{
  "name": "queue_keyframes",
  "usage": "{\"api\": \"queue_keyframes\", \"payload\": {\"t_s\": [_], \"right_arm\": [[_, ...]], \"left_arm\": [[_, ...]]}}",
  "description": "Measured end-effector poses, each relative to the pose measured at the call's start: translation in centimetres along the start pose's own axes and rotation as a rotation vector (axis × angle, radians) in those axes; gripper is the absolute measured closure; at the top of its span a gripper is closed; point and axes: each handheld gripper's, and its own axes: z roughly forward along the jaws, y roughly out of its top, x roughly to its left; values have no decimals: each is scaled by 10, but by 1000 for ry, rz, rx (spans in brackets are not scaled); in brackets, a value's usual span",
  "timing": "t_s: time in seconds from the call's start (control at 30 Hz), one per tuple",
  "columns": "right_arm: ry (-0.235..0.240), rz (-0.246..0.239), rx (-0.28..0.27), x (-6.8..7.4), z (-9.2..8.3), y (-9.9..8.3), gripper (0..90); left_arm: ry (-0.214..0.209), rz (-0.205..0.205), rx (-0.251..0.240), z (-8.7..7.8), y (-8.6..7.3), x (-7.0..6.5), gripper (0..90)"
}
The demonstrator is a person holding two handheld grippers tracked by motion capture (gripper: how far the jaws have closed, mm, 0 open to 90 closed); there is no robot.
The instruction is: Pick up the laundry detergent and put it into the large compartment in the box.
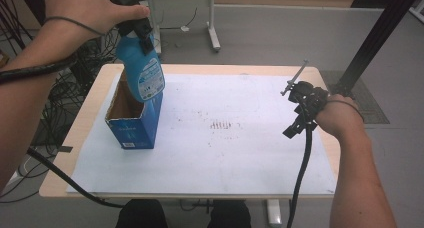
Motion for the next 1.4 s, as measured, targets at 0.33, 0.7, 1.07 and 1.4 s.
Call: {"api": "queue_keyframes", "payload": {"t_s": [0.33, 0.7, 1.07, 1.4], "right_arm": [[3, 1, -11, -1, 1, -4, 36], [9, -11, -28, -2, 3, -5, 37], [9, -12, -27, -2, 4, -6, 37], [14, -11, -38, -3, 7, -9, 36]], "left_arm": [[20, -102, -8, -3, -6, 15, 372], [17, -221, -18, -2, -15, 35, 371], [7, -326, -15, 2, -19, 55, 372], [4, -425, -10, 5, -26, 76, 372]]}}
